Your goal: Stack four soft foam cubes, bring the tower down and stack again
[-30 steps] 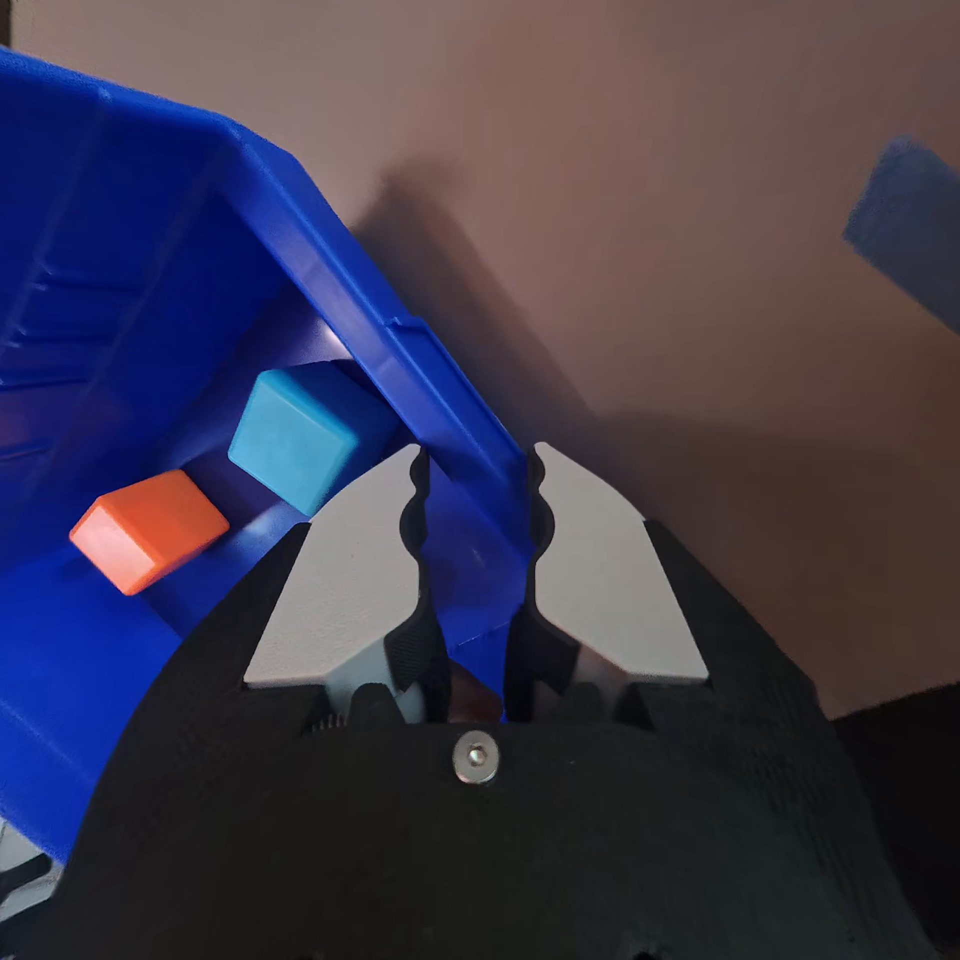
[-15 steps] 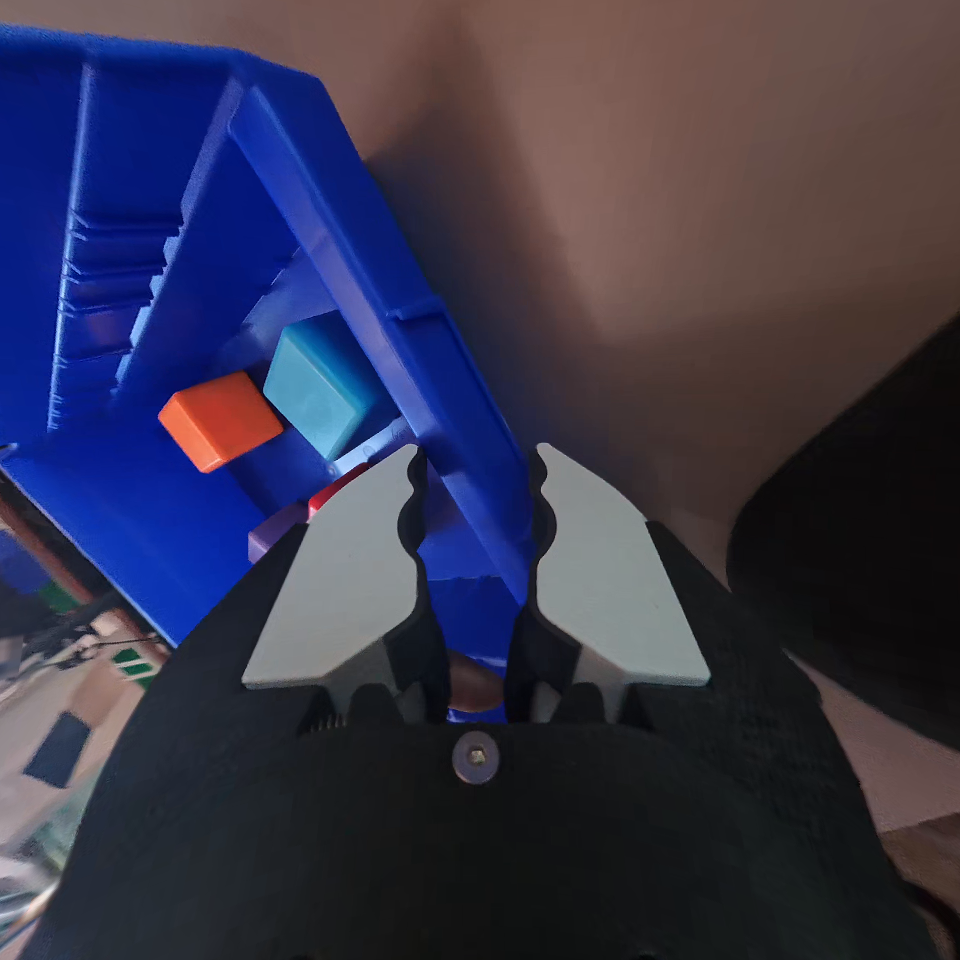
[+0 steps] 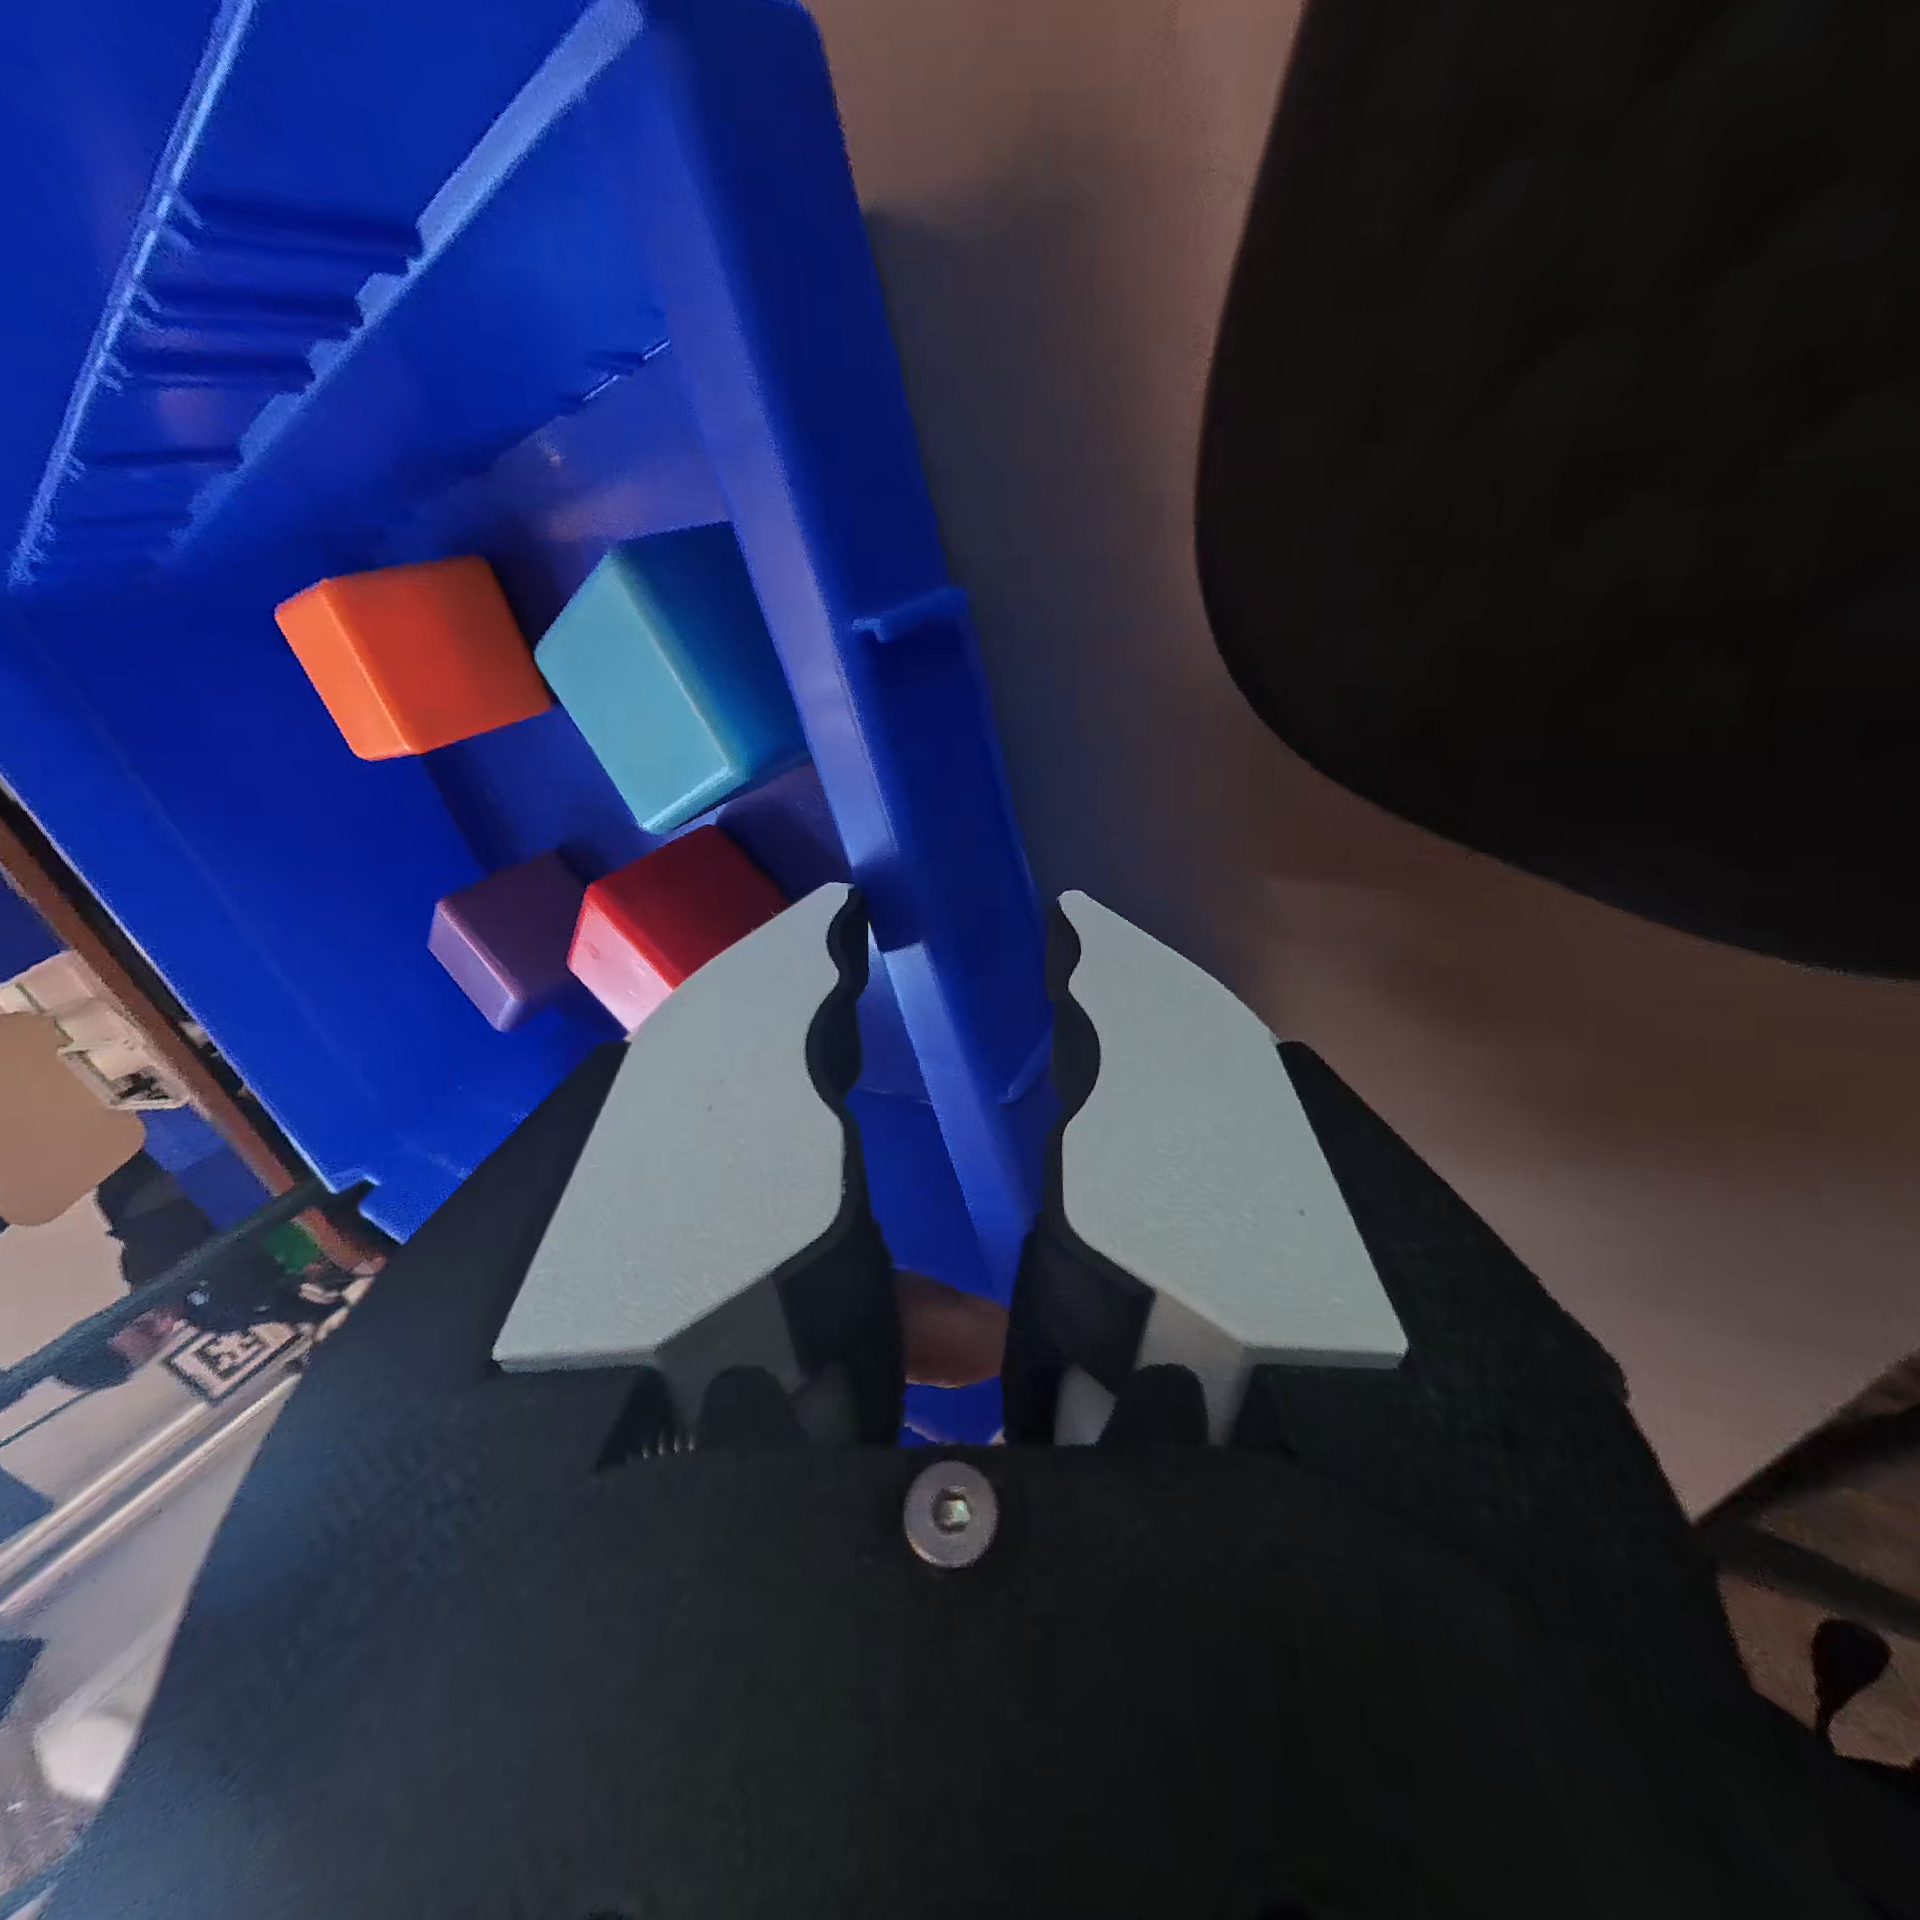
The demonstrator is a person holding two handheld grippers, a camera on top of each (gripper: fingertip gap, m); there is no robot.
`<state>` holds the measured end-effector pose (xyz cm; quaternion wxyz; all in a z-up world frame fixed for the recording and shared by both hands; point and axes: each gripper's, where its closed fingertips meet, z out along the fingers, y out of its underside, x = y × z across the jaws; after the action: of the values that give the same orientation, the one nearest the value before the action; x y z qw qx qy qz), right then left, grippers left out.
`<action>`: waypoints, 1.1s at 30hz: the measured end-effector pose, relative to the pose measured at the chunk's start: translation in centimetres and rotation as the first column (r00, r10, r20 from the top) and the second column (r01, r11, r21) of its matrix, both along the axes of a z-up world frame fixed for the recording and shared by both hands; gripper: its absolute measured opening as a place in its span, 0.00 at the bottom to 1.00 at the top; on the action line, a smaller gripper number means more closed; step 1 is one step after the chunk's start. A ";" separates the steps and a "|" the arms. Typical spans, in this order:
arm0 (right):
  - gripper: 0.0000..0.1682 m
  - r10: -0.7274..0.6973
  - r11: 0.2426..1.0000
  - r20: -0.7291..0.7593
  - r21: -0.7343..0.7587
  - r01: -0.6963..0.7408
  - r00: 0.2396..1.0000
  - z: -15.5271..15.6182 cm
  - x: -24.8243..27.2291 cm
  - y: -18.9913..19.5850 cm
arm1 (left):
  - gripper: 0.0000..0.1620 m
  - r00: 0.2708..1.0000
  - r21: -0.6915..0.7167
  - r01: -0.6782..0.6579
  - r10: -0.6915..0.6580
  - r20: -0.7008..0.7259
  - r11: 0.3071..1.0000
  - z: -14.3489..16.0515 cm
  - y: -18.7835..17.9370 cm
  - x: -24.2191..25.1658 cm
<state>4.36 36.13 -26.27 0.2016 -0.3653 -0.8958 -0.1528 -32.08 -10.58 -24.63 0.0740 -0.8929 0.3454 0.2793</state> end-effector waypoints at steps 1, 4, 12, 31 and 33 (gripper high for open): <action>0.17 -0.003 1.000 -0.003 0.000 0.003 1.000 0.0 0.2 0.0 | 0.20 1.000 0.011 0.000 0.000 0.016 1.000 0.0 -0.5 0.1; 0.17 -0.014 1.000 -0.002 0.000 0.014 1.000 0.0 0.7 -0.1 | 0.19 0.998 0.051 0.022 -0.024 0.057 0.998 0.0 -1.4 0.4; 0.17 -0.058 0.998 0.023 -0.011 0.058 0.998 0.0 2.5 -0.4 | 0.19 0.989 0.069 0.094 -0.101 0.112 0.993 -0.1 -3.1 0.3; 0.40 -0.318 0.871 -0.216 -0.450 0.195 0.923 3.8 2.2 -4.5 | 0.43 0.819 0.459 -0.282 -0.038 0.573 0.843 6.0 -0.7 3.6; 0.46 -0.366 0.798 -0.315 -0.590 0.121 0.876 6.1 1.1 -6.1 | 0.52 0.786 0.504 -0.345 -0.050 0.617 0.791 7.6 0.2 3.6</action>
<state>5.48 29.99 -20.17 0.2502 -0.5462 -0.7815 0.1683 -28.48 -10.41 -17.06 0.4310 -0.8902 0.1237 0.0802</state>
